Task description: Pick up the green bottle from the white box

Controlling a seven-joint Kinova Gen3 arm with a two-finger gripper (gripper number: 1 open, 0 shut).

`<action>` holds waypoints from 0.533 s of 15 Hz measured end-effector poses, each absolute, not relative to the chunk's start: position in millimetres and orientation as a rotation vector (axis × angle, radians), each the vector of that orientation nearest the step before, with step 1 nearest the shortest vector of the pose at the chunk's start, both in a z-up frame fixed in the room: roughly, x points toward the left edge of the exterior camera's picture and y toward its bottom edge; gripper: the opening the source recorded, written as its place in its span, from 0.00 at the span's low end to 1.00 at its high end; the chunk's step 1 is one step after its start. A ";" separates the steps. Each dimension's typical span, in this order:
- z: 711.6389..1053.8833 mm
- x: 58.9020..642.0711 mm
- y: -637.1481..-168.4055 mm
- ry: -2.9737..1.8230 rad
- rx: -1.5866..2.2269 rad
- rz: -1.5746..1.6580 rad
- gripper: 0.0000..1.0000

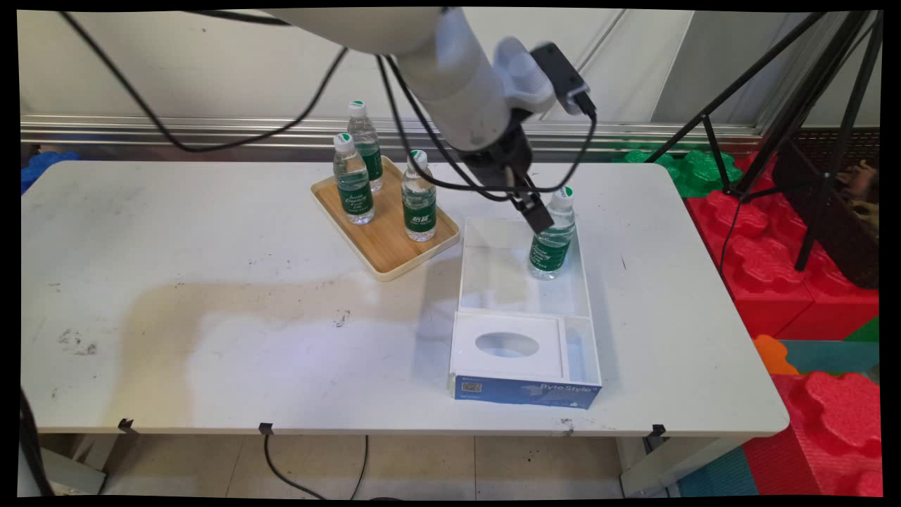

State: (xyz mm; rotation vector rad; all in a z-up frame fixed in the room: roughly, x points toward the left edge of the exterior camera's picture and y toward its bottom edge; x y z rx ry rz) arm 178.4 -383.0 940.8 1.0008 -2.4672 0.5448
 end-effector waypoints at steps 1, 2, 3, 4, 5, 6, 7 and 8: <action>933.6 173.6 -389.5 -2.468 1.002 0.543 1.00; 925.1 168.2 -396.9 -2.467 1.004 0.541 1.00; 916.8 163.1 -404.1 -2.465 1.006 0.538 1.00; 910.0 158.9 -410.0 -2.464 1.007 0.536 1.00; 902.3 154.1 -416.4 -2.464 1.008 0.531 1.00; 895.1 149.7 -422.3 -2.463 1.008 0.526 1.00; 889.3 146.2 -426.8 -2.462 1.007 0.523 1.00; 885.7 143.9 -429.8 -2.461 1.007 0.522 1.00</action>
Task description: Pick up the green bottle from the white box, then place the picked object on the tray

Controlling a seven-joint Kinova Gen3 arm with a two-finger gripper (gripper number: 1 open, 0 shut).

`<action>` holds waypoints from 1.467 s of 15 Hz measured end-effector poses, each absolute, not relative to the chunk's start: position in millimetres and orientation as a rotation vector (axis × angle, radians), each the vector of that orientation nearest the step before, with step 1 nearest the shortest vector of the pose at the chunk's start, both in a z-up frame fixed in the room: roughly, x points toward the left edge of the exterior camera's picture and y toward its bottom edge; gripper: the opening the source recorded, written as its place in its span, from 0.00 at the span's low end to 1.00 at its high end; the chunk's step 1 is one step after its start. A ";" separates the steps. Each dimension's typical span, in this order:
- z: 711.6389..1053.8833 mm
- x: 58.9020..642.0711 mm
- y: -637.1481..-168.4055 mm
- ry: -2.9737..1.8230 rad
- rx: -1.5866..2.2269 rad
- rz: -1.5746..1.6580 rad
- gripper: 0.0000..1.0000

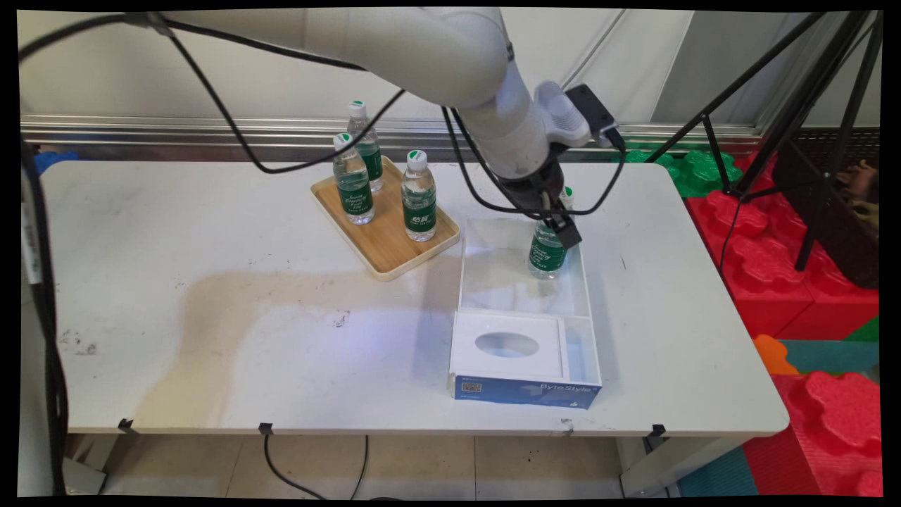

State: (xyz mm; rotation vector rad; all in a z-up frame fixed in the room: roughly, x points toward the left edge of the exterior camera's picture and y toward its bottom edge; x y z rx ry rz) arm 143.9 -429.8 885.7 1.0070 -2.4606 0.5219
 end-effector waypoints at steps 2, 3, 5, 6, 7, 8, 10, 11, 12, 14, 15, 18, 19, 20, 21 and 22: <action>877.6 139.0 -436.6 -2.456 1.008 0.520 1.00; 873.4 136.3 -440.0 -2.454 1.010 0.519 1.00; 866.8 132.5 -444.9 -2.451 1.014 0.516 1.00; 863.4 130.7 -447.3 -2.449 1.019 0.515 1.00; 861.5 129.6 -448.5 -2.448 1.021 0.514 1.00; 859.3 128.2 -450.0 -2.446 1.024 0.513 0.00; 856.7 125.9 -451.5 -2.441 1.030 0.512 0.00; 856.4 125.7 -451.6 -2.440 1.032 0.512 0.00; 857.1 125.1 -451.1 -2.437 1.035 0.514 0.00; 860.6 124.5 -448.6 -2.430 1.040 0.516 0.00; 864.3 124.5 -446.6 -2.426 1.041 0.520 0.00; 876.9 125.4 -441.5 -2.405 1.037 0.541 0.00; 880.9 126.0 -439.9 -2.400 1.036 0.548 0.00; 887.8 126.8 -436.8 -2.393 1.032 0.558 0.00; 892.5 128.3 -434.2 -2.389 1.030 0.565 0.00; 900.0 131.5 -429.6 -2.384 1.029 0.574 0.00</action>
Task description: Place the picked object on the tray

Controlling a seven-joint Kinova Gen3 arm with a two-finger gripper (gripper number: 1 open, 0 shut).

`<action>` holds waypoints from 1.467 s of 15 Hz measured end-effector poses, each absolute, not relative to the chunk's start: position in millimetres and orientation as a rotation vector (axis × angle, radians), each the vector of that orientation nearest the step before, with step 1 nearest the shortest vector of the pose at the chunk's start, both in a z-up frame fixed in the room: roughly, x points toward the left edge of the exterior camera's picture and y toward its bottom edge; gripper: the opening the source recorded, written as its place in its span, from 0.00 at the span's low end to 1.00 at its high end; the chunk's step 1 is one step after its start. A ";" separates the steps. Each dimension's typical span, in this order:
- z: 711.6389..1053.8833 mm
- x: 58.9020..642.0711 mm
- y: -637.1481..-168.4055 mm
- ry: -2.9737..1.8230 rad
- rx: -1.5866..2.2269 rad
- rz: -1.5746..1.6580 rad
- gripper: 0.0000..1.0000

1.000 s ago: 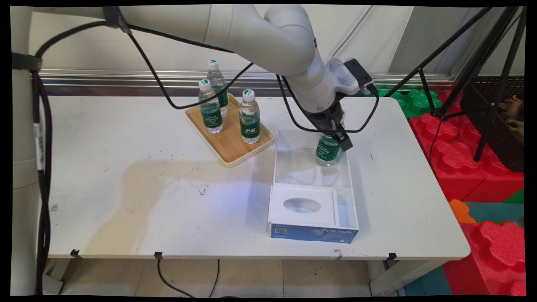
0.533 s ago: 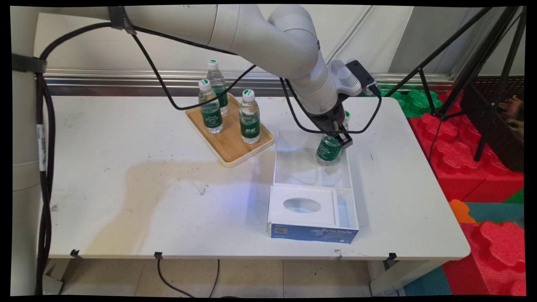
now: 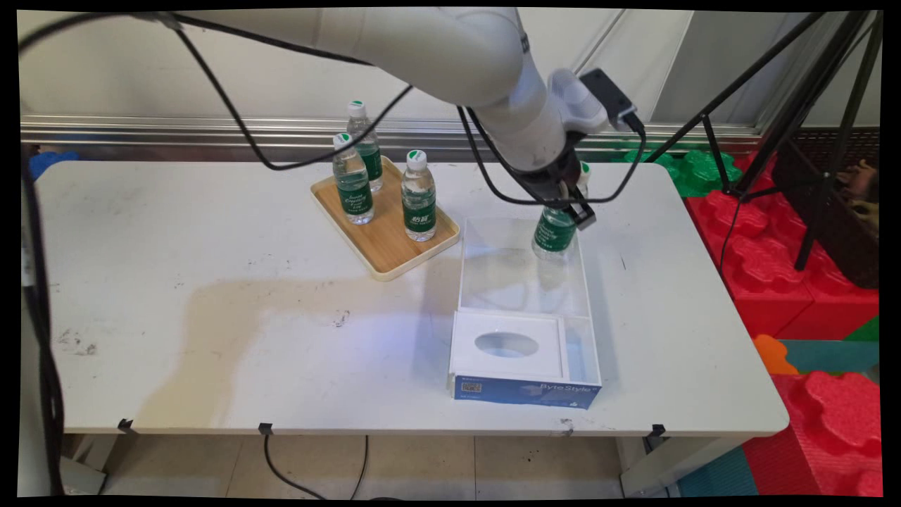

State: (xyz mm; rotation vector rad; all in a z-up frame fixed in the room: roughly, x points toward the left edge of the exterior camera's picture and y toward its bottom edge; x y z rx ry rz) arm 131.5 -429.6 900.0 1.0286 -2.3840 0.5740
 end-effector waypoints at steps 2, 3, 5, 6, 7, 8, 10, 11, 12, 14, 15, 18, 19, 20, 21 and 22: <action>913.4 138.4 -420.1 -2.376 1.026 0.587 0.00; 922.5 144.9 -412.1 -2.372 1.026 0.594 0.00; 938.8 159.1 -395.3 -2.372 1.020 0.601 0.00; 947.1 168.1 -386.0 -2.371 1.020 0.604 0.00; 954.8 178.2 -376.2 -2.372 1.023 0.606 0.00; 961.0 187.4 -367.7 -2.370 1.030 0.607 0.00; 972.3 210.0 -348.1 -2.370 1.052 0.607 0.00; 975.9 220.2 -339.9 -2.371 1.063 0.606 0.00; 978.9 231.2 -331.2 -2.374 1.075 0.605 0.00; 982.1 251.8 -316.8 -2.376 1.103 0.606 0.00; 982.8 262.6 -310.0 -2.375 1.122 0.609 0.00; 979.5 286.7 -296.8 -2.373 1.171 0.612 0.00; 977.7 294.2 -293.7 -2.370 1.187 0.614 0.00; 976.3 299.0 -292.0 -2.368 1.198 0.616 0.00; 974.1 305.6 -291.1 -2.364 1.213 0.622 0.00; 972.6 310.0 -290.9 -2.359 1.224 0.629 0.00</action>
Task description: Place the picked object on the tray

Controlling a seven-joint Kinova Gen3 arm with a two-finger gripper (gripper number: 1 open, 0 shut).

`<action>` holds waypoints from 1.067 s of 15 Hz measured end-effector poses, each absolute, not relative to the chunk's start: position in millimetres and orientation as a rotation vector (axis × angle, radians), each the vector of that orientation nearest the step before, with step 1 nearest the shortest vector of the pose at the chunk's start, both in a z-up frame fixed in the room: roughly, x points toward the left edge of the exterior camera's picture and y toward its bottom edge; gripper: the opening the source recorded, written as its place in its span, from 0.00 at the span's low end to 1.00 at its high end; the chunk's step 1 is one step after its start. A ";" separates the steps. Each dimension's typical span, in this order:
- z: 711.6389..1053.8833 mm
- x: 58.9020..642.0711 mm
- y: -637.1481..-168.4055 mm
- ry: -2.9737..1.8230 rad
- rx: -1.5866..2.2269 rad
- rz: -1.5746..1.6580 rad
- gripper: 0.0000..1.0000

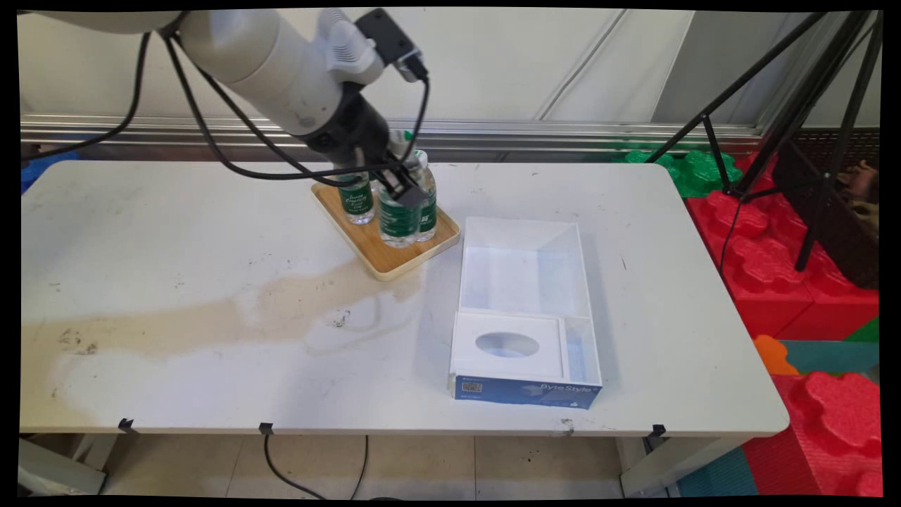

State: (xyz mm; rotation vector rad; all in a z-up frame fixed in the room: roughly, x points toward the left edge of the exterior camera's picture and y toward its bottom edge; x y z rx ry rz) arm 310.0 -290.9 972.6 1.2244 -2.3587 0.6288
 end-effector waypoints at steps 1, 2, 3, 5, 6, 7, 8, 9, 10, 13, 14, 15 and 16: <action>970.1 316.7 -291.5 -2.349 1.243 0.642 0.00; 968.4 321.0 -292.1 -2.344 1.256 0.651 0.00; 965.8 326.9 -293.4 -2.337 1.271 0.663 0.00; 961.1 335.2 -296.8 -2.328 1.289 0.676 0.00; 959.5 337.1 -298.2 -2.325 1.291 0.678 0.00; 955.5 341.1 -302.2 -2.321 1.295 0.680 0.00; 952.7 343.1 -304.7 -2.320 1.297 0.679 0.00; 948.1 345.9 -309.4 -2.319 1.299 0.678 0.00; 945.1 347.8 -312.3 -2.318 1.301 0.679 0.00; 929.0 355.4 -325.5 -2.316 1.314 0.666 0.00; 924.0 357.1 -329.1 -2.317 1.316 0.661 0.00; 920.8 358.2 -331.4 -2.317 1.317 0.658 0.00; 915.8 359.7 -335.1 -2.319 1.319 0.653 0.00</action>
